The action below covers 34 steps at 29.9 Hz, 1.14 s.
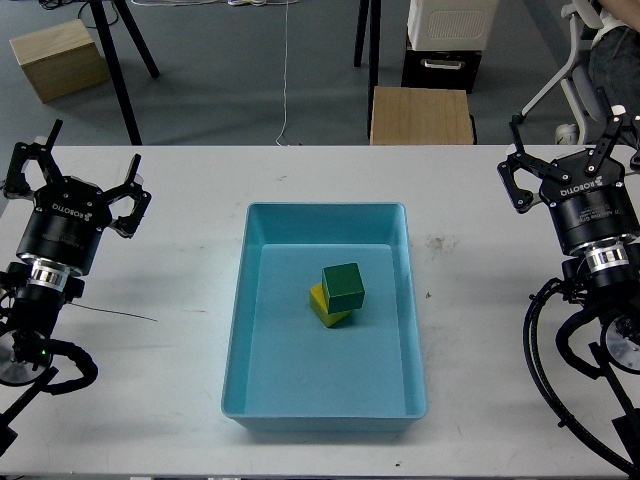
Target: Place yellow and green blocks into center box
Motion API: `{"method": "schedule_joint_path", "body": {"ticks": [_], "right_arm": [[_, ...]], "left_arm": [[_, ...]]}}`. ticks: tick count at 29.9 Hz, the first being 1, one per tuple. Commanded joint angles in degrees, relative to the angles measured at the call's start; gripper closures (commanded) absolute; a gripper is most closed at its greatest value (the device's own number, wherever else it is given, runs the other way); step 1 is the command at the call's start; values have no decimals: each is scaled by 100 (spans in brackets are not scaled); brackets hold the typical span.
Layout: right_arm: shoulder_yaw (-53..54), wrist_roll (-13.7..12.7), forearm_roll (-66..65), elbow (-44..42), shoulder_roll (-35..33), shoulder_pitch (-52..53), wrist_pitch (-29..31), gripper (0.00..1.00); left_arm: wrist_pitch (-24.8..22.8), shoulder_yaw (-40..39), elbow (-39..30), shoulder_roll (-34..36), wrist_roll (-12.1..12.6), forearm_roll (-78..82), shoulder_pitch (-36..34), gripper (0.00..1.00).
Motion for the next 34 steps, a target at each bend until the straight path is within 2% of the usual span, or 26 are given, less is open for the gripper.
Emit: {"method": "schedule_joint_path", "body": {"ticks": [1, 3, 9, 15, 19, 34], "right_arm": [[300, -358, 230, 76, 472, -584, 42, 1], [406, -402, 335, 120, 683, -787, 104, 1], [564, -394, 635, 217, 693, -1192, 227, 1], [626, -402, 661, 199, 693, -1350, 306, 1], [617, -403, 1108, 181, 693, -1587, 754, 1], [582, -332, 1329, 155, 693, -1667, 965, 1]], "left_arm": [[-267, -30, -173, -270, 0, -462, 487, 0], [-267, -38, -234, -332, 0, -795, 664, 0], [-267, -30, -278, -359, 0, -1429, 866, 0], [-267, 14, -287, -324, 0, -1456, 875, 0], [-267, 14, -410, -359, 0, -1474, 963, 0], [-267, -30, -639, -464, 0, -1746, 1157, 0]]}}
